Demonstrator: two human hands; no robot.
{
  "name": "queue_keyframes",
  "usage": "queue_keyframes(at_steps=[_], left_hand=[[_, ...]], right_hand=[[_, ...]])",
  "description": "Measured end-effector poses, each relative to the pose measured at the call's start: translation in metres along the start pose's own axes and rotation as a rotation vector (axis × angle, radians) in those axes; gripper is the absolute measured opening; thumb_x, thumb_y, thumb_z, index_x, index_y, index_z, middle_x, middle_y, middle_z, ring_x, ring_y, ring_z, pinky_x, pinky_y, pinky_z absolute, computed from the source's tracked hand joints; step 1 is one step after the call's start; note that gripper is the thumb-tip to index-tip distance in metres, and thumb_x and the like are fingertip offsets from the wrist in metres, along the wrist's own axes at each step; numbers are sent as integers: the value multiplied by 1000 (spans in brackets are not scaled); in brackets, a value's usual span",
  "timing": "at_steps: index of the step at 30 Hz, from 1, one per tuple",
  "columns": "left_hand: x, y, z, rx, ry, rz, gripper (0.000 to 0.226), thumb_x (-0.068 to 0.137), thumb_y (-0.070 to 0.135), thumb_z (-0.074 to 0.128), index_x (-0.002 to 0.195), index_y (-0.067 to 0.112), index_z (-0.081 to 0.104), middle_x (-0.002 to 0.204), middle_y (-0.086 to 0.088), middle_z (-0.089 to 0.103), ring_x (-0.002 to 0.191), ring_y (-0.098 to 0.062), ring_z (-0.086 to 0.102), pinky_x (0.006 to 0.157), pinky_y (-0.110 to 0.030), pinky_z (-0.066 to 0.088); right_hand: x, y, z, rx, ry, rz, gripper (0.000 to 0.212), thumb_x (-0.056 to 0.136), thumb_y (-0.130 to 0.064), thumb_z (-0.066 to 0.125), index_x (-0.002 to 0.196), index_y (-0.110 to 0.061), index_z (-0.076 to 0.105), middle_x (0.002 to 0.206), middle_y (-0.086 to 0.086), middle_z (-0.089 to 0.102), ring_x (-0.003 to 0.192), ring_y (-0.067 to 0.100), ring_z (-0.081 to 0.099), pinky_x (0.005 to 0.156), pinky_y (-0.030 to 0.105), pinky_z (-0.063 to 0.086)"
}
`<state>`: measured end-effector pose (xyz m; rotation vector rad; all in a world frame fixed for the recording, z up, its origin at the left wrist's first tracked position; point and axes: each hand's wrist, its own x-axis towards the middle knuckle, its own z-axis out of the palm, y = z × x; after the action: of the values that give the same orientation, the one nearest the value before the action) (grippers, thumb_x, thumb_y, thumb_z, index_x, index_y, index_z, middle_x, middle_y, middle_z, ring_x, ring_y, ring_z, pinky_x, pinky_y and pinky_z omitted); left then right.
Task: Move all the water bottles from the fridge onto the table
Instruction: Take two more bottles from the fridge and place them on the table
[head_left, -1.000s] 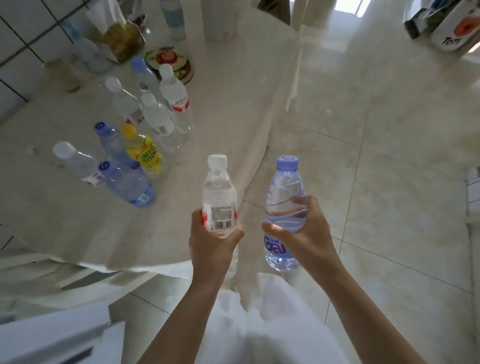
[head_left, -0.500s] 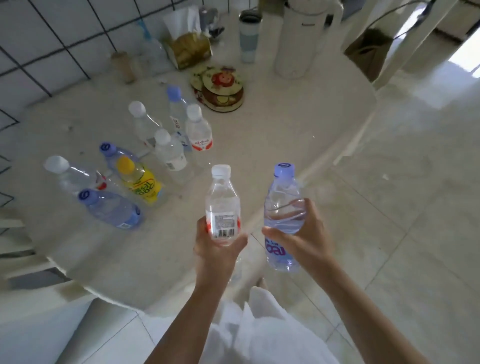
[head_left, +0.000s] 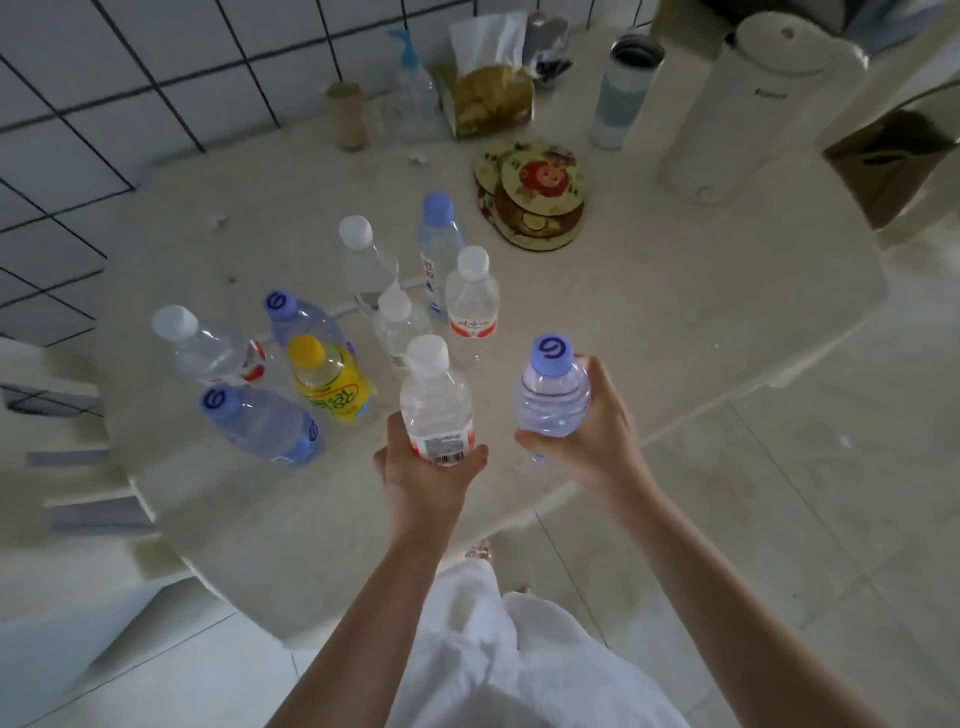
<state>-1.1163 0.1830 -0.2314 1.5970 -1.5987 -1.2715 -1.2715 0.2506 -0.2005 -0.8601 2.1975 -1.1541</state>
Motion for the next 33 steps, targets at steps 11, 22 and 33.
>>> queue_keyframes(at_steps=[11,22,33], left_hand=[[51,-12,22,6,144,10,75,48,44,81,116,23,55,105,1,69,97,-28,64,83,-41,51],[49,-17,46,59,280,-101,81,52,20,94,126,13,58,112,-10,68,103,-30,64,82,-24,40],[45,-8,56,74,363,-83,79,45,16,96,115,3,62,98,-5,64,94,-36,62,78,-26,36]], right_hand=[[67,32,46,25,-115,-121,69,48,-11,91,103,-26,51,99,-2,63,88,15,59,75,18,43],[87,45,58,43,-222,-192,61,53,-29,88,102,-30,52,100,-1,63,90,15,63,81,19,51],[97,52,67,45,-274,-160,44,56,-29,85,92,-15,62,87,7,69,79,25,66,69,48,55]])
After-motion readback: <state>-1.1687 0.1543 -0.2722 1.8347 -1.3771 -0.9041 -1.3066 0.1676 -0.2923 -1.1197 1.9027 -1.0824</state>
